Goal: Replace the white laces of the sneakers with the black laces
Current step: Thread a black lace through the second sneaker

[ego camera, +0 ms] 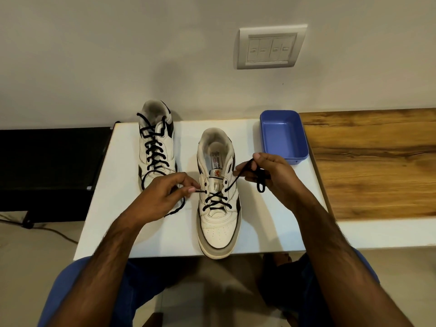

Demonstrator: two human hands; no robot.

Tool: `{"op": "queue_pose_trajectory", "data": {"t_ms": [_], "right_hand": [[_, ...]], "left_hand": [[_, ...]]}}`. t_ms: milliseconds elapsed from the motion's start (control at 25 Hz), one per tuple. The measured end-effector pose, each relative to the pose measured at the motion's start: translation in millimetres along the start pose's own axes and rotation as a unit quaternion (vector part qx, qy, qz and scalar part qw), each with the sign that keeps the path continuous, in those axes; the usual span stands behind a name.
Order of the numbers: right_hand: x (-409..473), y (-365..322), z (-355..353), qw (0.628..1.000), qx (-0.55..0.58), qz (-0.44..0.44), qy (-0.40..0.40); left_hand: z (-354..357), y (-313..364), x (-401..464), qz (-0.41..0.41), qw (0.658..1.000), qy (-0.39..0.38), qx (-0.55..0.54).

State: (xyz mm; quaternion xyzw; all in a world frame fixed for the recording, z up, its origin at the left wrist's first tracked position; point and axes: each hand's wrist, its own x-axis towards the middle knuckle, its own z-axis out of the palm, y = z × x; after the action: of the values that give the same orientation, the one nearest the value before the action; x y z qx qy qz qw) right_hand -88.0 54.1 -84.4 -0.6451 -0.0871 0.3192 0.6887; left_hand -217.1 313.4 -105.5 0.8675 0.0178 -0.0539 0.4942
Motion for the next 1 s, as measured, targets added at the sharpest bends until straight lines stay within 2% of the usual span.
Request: {"op": "queue_pose_trajectory", "data": {"t_ms": [120, 200, 280, 320, 400, 440, 560, 720, 760, 800, 880, 920, 1000], "right_hand": [[-1, 1, 0, 0.995, 0.052, 0.029, 0.08], [1, 2, 0, 0.992, 0.06, 0.047, 0.104], [2, 3, -2, 0.992, -0.012, 0.045, 0.114], [3, 5, -4, 0.987, -0.103, 0.031, 0.124], [3, 10, -4, 0.943, -0.304, 0.006, 0.134], [3, 12, -2, 0.921, -0.367, -0.002, 0.132], [1, 9, 3, 0.877, -0.463, -0.034, 0.124], [-10, -1, 6, 0.749, -0.649, -0.007, 0.134], [-14, -1, 10, 0.742, -0.656, -0.019, 0.136], [-17, -2, 17, 0.768, -0.625, -0.05, 0.13], [-22, -7, 36, 0.878, -0.453, -0.133, 0.077], [-24, -8, 48, 0.911, -0.378, -0.161, 0.032], [-28, -12, 68, 0.921, -0.338, -0.189, -0.045]], "left_hand": [[1, 1, 0, -0.003, 1.0, -0.005, 0.012], [0, 1, 0, 0.005, 1.0, -0.004, 0.012], [0, 5, 0, 0.006, 1.0, -0.003, 0.014], [1, 9, -1, 0.001, 1.0, -0.003, 0.019], [0, 14, -3, -0.02, 1.0, -0.006, 0.016], [-1, 16, -5, -0.025, 1.0, -0.005, 0.006], [-13, 21, -9, -0.017, 0.998, 0.036, -0.058], [-27, 38, -17, 0.031, 0.976, 0.136, -0.167], [-30, 42, -19, 0.048, 0.968, 0.151, -0.195], [-31, 46, -20, 0.059, 0.961, 0.16, -0.217], [-28, 55, -16, 0.053, 0.964, 0.144, -0.218], [-23, 59, -14, 0.052, 0.973, 0.119, -0.193], [-11, 66, -9, 0.059, 0.987, 0.07, -0.135]]}}
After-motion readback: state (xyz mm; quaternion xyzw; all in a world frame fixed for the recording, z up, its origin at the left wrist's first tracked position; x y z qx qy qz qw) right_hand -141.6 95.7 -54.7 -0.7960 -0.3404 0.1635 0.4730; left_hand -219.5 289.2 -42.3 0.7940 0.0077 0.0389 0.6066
